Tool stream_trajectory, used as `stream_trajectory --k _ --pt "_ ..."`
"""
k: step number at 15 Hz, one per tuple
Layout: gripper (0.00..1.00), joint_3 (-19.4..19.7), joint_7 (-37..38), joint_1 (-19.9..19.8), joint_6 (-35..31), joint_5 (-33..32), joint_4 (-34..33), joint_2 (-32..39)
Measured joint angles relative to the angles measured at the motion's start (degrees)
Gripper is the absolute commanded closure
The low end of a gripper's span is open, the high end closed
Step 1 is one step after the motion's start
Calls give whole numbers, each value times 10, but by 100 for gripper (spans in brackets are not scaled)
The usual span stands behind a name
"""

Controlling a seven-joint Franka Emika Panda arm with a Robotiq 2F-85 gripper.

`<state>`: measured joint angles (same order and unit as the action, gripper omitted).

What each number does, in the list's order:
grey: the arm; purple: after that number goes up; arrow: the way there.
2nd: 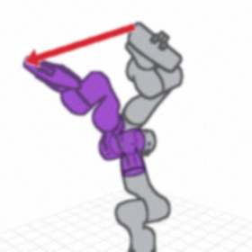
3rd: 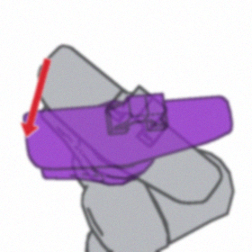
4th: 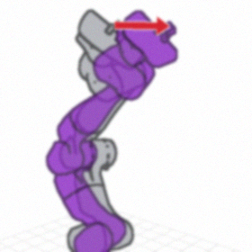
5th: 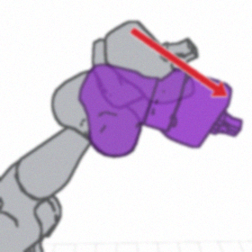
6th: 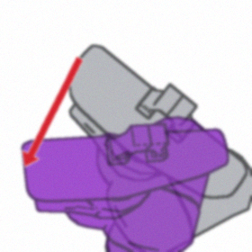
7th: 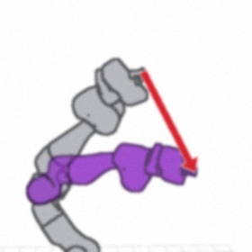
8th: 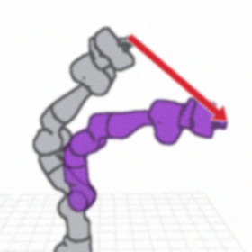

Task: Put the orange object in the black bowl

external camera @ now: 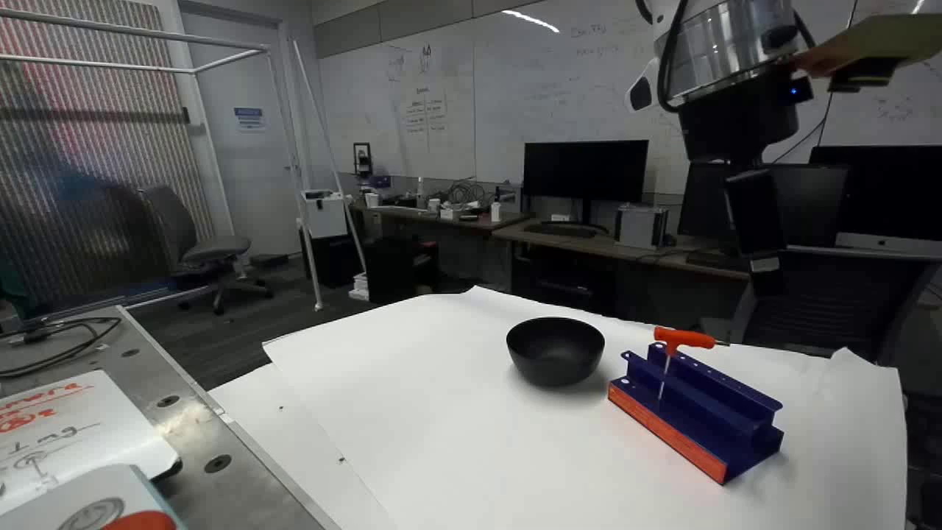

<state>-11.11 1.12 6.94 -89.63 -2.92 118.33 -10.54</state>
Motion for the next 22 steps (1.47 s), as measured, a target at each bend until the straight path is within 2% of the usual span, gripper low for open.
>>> stream_trajectory --k 5,8,14,19,20,21,22 --pt "0 2 0 0 -6 0 -2 0" --pt "0 25 -1 -6 -49 0 0 16" --pt "0 88 -35 -47 -155 1 7 88" --pt "0 105 -39 -67 -201 1 14 145" --pt "25 106 -39 -69 -208 1 15 154" --pt "26 106 -39 -71 -213 1 16 163" --pt "34 106 -39 -72 -218 1 16 171"
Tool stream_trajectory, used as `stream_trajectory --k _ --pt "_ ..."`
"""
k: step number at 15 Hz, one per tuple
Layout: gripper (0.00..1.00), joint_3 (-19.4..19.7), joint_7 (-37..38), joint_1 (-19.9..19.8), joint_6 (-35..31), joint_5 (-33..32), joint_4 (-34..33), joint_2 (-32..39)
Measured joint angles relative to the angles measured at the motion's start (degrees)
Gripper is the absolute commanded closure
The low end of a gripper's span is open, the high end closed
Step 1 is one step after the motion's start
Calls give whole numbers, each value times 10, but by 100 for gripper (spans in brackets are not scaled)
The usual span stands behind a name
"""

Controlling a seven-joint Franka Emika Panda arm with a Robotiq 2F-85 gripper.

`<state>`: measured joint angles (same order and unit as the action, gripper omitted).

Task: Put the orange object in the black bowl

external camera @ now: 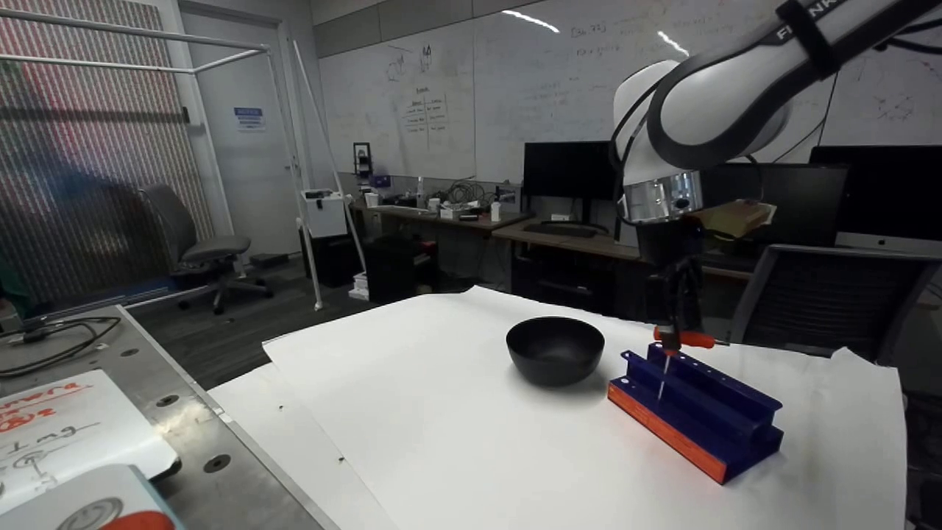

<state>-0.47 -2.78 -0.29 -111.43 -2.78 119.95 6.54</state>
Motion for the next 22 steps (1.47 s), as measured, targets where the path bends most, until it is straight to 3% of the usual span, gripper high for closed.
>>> stream_trajectory --k 7,8,14,22 --pt "89 0 0 -3 -8 0 0 17" --pt "92 0 0 -3 -8 0 0 17" --pt "89 -1 6 0 2 -11 -1 -2" --pt "90 -19 82 22 75 -46 -32 -104"
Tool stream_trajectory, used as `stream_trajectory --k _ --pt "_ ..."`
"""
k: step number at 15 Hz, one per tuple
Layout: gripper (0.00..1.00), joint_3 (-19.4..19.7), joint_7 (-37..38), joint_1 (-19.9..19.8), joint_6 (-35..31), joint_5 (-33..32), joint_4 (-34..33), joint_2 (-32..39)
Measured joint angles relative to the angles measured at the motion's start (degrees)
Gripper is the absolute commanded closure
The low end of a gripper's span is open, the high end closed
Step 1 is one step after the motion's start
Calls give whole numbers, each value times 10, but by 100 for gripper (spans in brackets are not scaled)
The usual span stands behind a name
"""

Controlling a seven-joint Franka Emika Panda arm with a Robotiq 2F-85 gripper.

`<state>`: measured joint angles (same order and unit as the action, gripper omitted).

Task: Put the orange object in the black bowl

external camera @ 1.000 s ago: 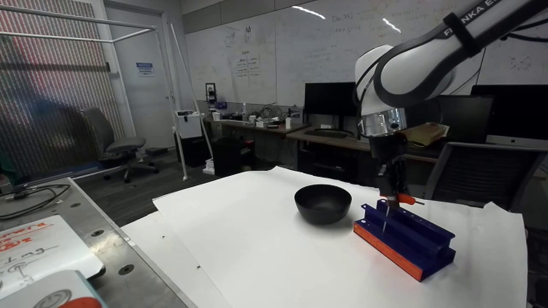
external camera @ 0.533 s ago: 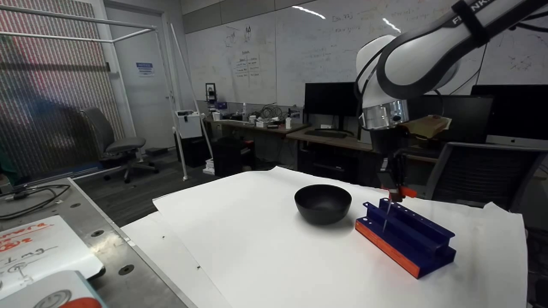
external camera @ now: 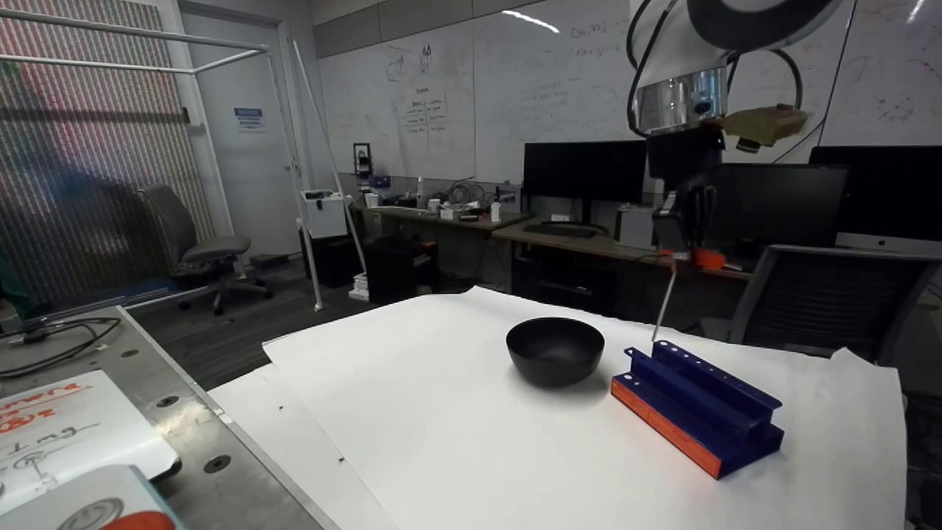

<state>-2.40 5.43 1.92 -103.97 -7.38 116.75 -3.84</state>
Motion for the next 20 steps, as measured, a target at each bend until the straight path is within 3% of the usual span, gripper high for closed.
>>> stream_trajectory --k 2,5,9,16,17,19,20 --pt "90 -8 29 2 -34 -16 0 -15" --pt "90 -21 85 3 -136 -69 13 -7" --pt "90 -22 189 3 -247 -165 28 58" --pt "87 5 271 22 -324 -239 8 183" --pt "62 9 274 28 -332 -241 4 193" --pt "47 17 278 41 -341 -244 -7 211" --pt "45 21 278 47 -343 -245 -13 218"
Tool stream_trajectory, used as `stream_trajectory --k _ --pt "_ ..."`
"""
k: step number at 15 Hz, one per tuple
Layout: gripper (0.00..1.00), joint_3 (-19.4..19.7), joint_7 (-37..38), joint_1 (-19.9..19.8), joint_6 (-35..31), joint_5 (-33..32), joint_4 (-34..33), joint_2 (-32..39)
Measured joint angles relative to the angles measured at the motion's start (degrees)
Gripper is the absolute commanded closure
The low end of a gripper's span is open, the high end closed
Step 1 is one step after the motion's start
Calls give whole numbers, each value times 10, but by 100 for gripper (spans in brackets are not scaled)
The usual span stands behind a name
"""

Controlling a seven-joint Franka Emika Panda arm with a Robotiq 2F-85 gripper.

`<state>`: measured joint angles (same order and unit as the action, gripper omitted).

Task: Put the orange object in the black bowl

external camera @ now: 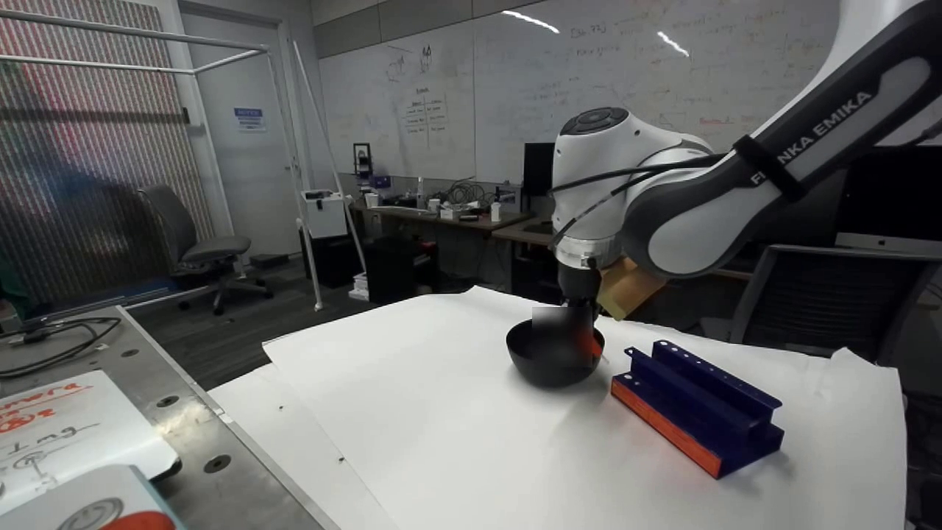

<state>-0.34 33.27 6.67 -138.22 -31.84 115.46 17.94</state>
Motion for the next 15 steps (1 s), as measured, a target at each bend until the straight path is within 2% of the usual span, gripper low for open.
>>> stream_trajectory --k 1,2,4,5,8,10,13,15 --pt "43 3 0 6 0 0 -6 6" --pt "24 6 0 11 0 0 -12 11" --pt "10 11 1 21 0 0 -23 19" --pt "0 13 1 24 0 0 -28 21" --pt "0 15 1 30 0 0 -39 25" --pt "0 14 -12 31 7 22 -45 25" --pt "1 3 -75 30 46 104 -55 17" --pt "0 -10 -127 28 99 167 -65 0"
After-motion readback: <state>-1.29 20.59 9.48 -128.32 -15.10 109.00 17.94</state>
